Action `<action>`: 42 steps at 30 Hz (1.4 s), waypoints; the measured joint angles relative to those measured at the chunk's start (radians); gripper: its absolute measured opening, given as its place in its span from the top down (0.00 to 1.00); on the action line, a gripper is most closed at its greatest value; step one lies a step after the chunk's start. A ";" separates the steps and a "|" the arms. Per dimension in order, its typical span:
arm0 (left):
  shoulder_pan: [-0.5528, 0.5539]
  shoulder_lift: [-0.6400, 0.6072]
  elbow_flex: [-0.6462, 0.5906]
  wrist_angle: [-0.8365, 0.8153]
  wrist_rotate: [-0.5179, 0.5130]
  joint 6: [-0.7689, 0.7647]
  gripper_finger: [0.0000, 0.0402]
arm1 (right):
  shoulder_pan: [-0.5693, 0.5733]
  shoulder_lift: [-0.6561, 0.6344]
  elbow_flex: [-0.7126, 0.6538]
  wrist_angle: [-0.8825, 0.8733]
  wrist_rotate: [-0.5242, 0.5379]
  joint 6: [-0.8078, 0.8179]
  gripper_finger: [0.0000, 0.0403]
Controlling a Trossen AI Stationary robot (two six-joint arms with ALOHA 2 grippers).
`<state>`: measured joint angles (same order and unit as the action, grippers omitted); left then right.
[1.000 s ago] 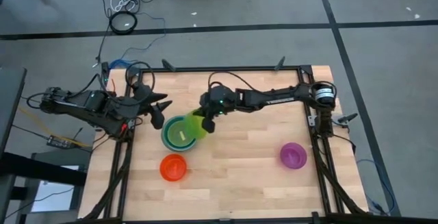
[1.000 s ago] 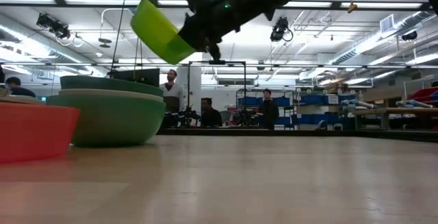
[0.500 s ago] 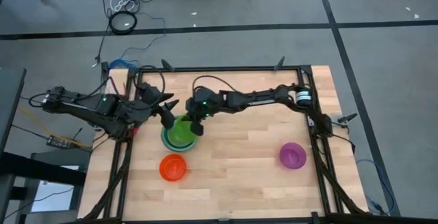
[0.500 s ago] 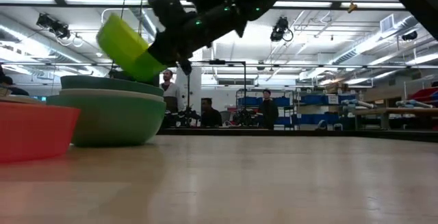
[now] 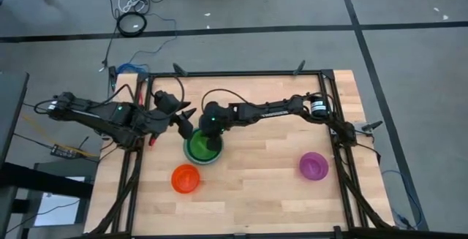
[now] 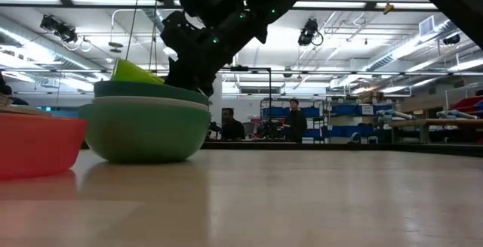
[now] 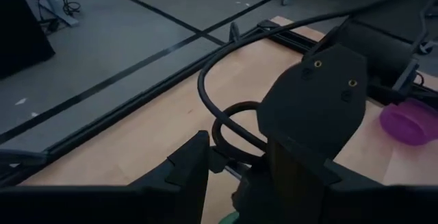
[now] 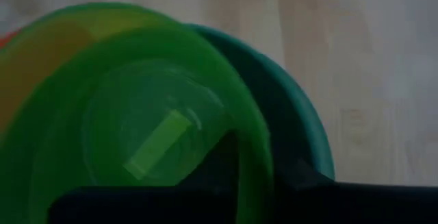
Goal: Nest bowls inside each other
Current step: Stack the light green bowl on top of the yellow bowl, then stack the orange bowl on top of the light green bowl
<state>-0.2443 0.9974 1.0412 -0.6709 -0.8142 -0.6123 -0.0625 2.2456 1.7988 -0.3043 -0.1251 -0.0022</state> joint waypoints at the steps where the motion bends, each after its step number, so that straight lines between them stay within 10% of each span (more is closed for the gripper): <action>1: 0.000 0.000 0.000 0.001 0.000 -0.004 0.61 | 0.002 0.000 0.000 -0.011 0.001 -0.001 0.89; 14: 0.000 0.000 0.000 -0.009 0.001 -0.054 0.61 | 0.004 -0.063 0.000 -0.241 0.123 -0.142 0.60; 35: -0.001 0.000 0.000 -0.022 0.002 -0.113 0.61 | -0.001 -0.227 -0.001 -0.448 0.346 -0.332 0.60; 42: -0.001 0.000 0.000 -0.252 0.036 -0.284 0.61 | -0.064 -0.269 -0.001 -0.730 0.391 -0.291 0.63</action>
<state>-0.2451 0.9974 1.0412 -0.9232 -0.7783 -0.8959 -0.1264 1.9767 1.7977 -1.0343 0.2662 -0.2932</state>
